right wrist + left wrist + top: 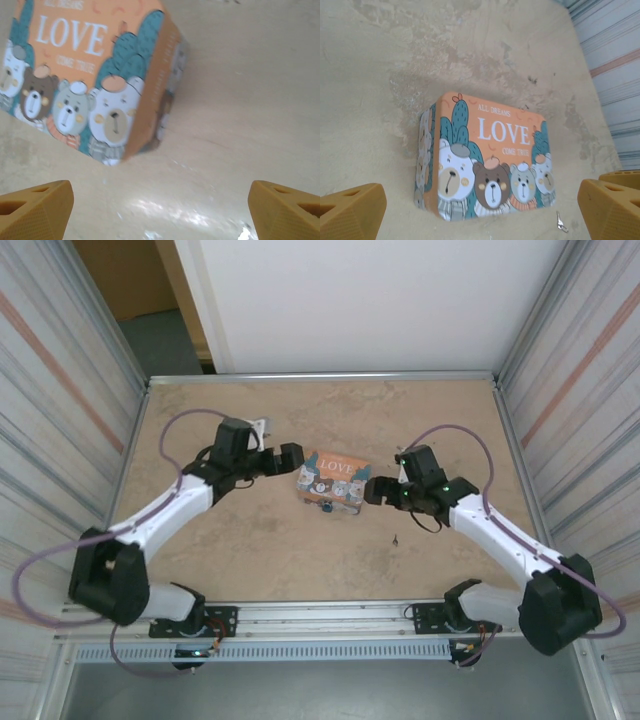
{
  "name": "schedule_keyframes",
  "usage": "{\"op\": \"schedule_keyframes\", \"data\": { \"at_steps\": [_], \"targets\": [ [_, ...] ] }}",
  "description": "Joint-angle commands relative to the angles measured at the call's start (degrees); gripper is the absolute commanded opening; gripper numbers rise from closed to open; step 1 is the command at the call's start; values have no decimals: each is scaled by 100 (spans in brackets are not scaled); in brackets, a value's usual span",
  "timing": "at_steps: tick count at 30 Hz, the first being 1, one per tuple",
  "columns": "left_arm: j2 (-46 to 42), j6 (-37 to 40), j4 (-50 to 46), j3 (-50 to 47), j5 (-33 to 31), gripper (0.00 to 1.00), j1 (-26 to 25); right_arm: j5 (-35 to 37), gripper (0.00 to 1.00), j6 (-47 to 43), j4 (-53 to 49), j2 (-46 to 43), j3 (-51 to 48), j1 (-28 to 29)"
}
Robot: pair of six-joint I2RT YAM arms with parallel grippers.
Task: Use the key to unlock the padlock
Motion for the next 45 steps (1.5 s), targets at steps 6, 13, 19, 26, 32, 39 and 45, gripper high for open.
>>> {"op": "schedule_keyframes", "data": {
  "at_steps": [6, 13, 19, 26, 32, 39, 45],
  "targets": [
    [-1908, -484, -25, -1391, -716, 99, -204, 186, 85, -243, -2270, -159, 139, -125],
    [-3289, -1182, -177, -2488, -1083, 99, -258, -61, 75, -169, -2409, 384, 144, -84],
    [-4216, -1603, -462, -3101, -1389, 99, -258, -29, 64, -139, -2241, 935, 130, -6],
    [-4632, -1684, -790, -3272, -1515, 99, -258, -37, 51, -127, -1932, 1290, 98, 12],
    [-4564, -1725, -695, -3320, -1545, 99, -258, -65, 42, -129, -1768, 1556, 144, 31],
    [-4426, -1733, -660, -3318, -1525, 99, -258, -88, 37, -138, -1678, 1836, 162, 100],
    [-4395, -1760, -665, -3324, -1539, 99, -258, -74, 35, -133, -1574, 1982, 179, 132]
  ]
}}
